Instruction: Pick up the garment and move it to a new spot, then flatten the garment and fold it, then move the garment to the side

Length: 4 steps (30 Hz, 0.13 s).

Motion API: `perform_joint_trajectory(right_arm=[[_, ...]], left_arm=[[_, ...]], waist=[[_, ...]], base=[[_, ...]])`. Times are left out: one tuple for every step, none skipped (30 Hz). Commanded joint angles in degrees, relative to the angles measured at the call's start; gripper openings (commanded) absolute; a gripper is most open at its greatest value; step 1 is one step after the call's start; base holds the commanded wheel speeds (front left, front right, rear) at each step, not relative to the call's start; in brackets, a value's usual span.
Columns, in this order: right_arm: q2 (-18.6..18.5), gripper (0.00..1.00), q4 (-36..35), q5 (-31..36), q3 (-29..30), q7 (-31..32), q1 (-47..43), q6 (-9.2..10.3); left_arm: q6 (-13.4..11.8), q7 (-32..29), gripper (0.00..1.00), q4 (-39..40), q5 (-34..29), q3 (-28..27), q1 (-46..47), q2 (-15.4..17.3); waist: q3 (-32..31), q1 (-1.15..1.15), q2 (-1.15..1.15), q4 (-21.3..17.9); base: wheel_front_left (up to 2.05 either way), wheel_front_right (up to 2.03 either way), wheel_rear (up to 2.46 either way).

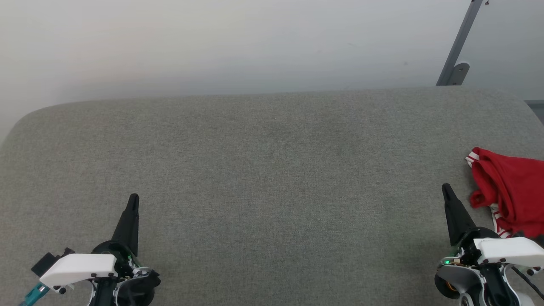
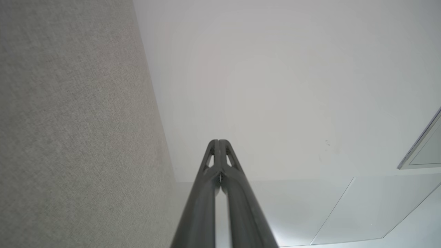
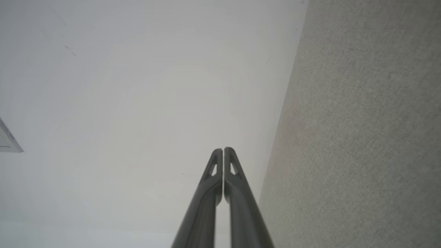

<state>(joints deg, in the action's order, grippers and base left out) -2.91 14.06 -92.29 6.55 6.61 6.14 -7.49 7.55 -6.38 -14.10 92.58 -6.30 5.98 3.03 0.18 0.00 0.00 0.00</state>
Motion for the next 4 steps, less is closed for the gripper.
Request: perform_joint_trajectory(right_arm=[[0.1,0.0,-0.1,-0.2,0.0,0.0,0.3,0.0],[0.1,0.0,-0.1,-0.2,0.0,0.0,0.3,0.0],[0.1,0.0,-0.1,-0.2,0.0,0.0,0.3,0.0],[0.1,0.0,-0.1,-0.2,0.0,0.0,0.3,0.0]], left_arm=[[-0.1,-0.2,0.0,0.0,0.0,-0.2,0.7,-0.1],[-0.1,-0.2,0.0,0.0,0.0,-0.2,0.7,-0.1],[-0.1,-0.2,0.0,0.0,-0.1,-0.2,0.7,-0.1],[-0.1,-0.2,0.0,0.0,-0.1,-0.2,0.7,-0.1]], waist=[[0.0,0.0,0.0,0.0],[0.0,0.0,0.0,0.0],[0.0,0.0,0.0,0.0],[0.0,0.0,0.0,0.0]], base=[[0.0,0.0,0.0],[0.0,0.0,0.0],[0.0,0.0,0.0],[0.0,0.0,0.0]])
